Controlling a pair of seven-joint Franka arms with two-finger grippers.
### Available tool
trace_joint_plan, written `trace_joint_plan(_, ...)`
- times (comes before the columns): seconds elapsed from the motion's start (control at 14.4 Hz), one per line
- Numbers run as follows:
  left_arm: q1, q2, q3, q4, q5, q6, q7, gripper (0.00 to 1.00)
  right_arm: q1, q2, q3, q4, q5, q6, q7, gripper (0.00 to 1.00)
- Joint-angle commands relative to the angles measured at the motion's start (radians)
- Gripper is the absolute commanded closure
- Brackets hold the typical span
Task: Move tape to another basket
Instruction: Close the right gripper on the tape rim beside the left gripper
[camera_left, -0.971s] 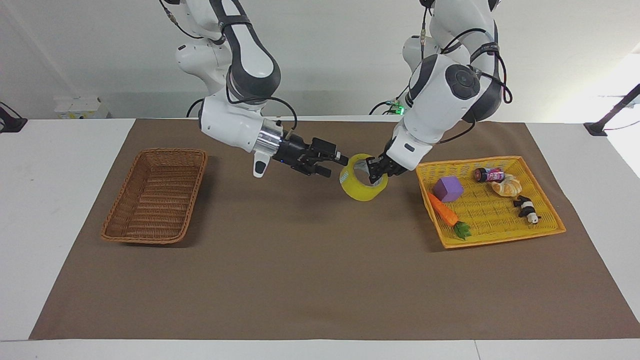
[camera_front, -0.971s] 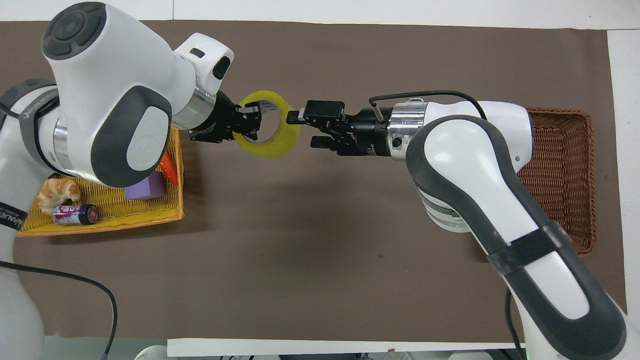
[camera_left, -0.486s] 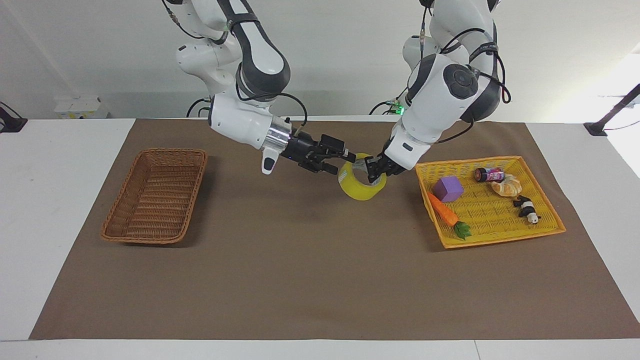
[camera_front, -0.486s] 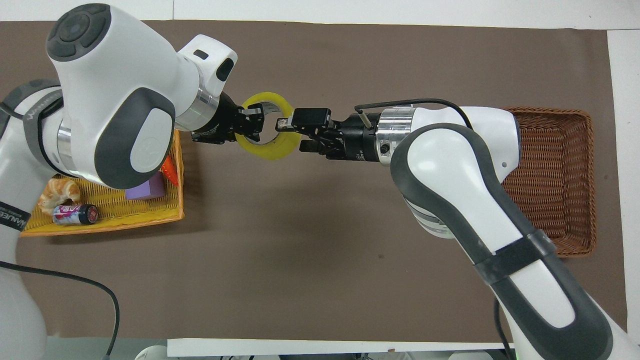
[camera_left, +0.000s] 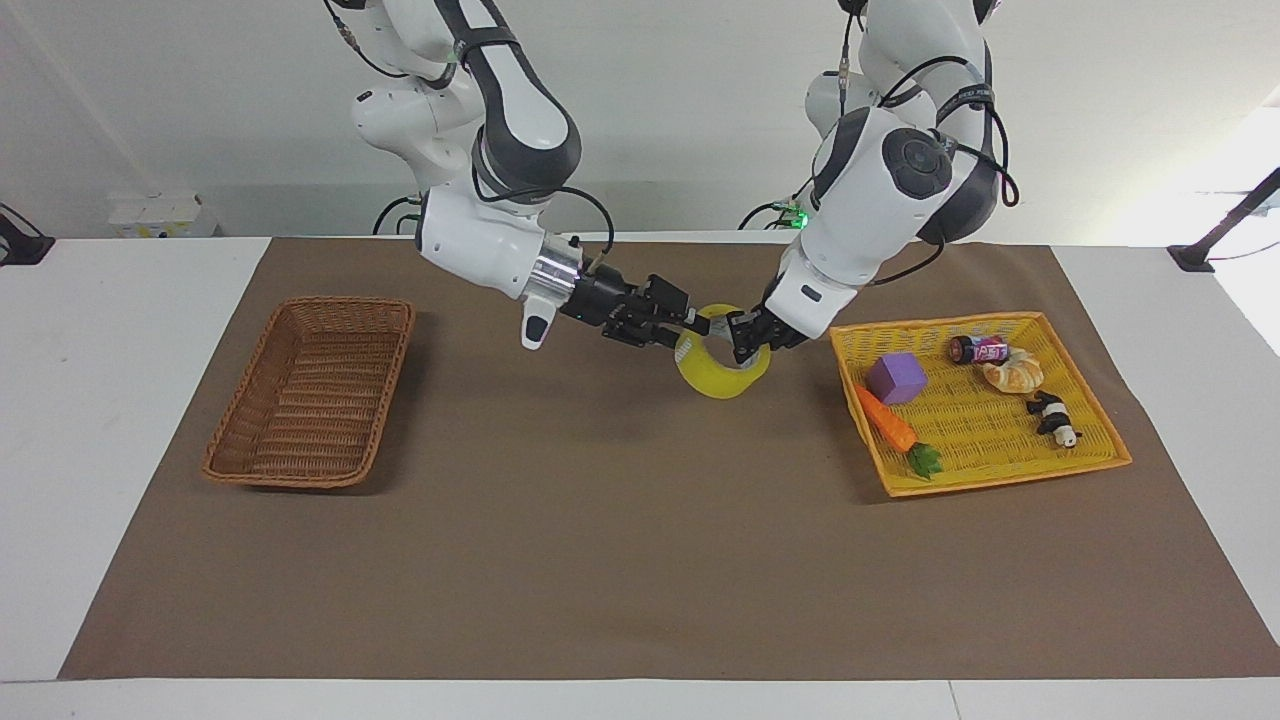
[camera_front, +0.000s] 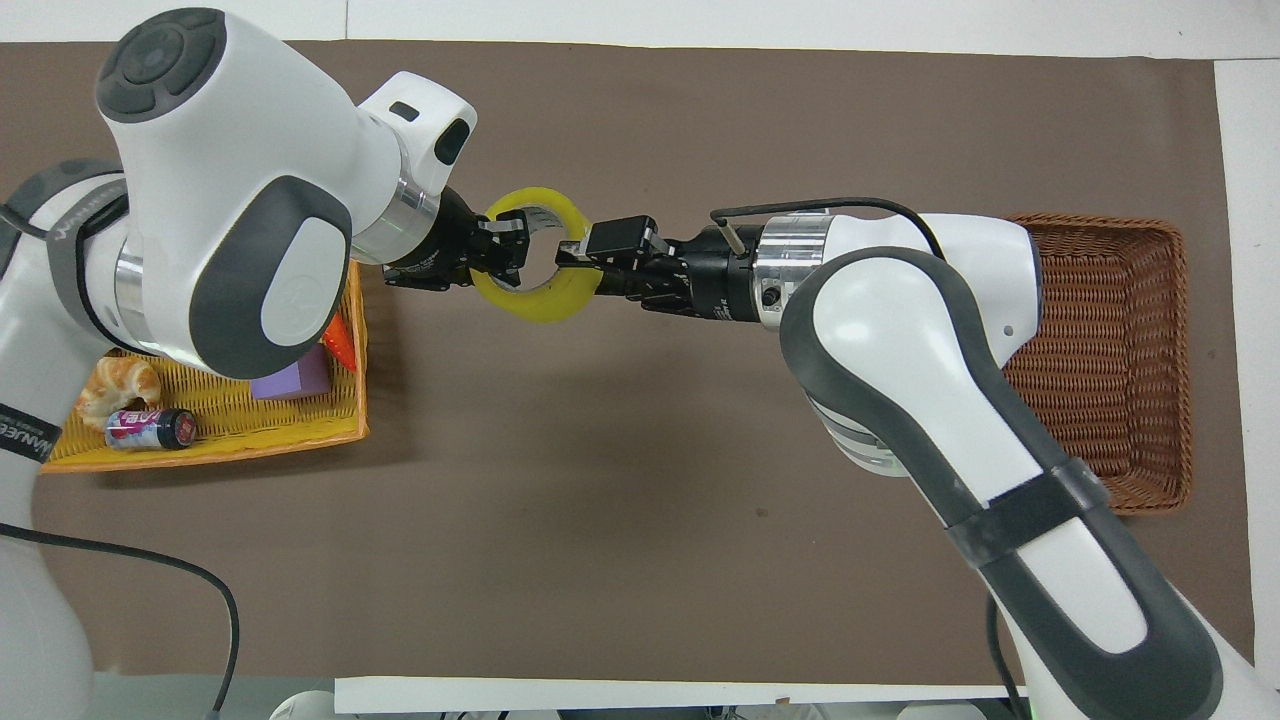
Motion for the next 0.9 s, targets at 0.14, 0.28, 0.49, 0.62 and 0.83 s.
trace_joint_plan(0.14,-0.025,-0.023,0.010,0.000,-0.017,-0.032,-0.009,1.00,0.005,0.003,-0.001,0.003,0.007,0.023,0.007,1.00)
trace_joint_plan(0.28,-0.028,-0.023,0.010,0.005,-0.019,-0.049,-0.009,0.96,0.005,0.003,-0.001,0.005,0.007,0.023,0.007,1.00)
trace_joint_plan(0.49,-0.033,-0.039,0.011,0.008,-0.007,-0.053,-0.007,0.00,0.003,0.003,-0.001,0.003,0.007,0.019,0.004,1.00)
trace_joint_plan(0.62,-0.023,-0.088,0.022,0.008,-0.006,-0.059,-0.006,0.00,0.001,0.003,-0.001,0.005,0.007,0.016,0.004,1.00)
trace_joint_plan(0.83,0.023,-0.152,0.060,0.041,0.021,-0.183,0.014,0.00,-0.009,0.003,-0.001,0.005,0.001,0.000,-0.002,1.00)
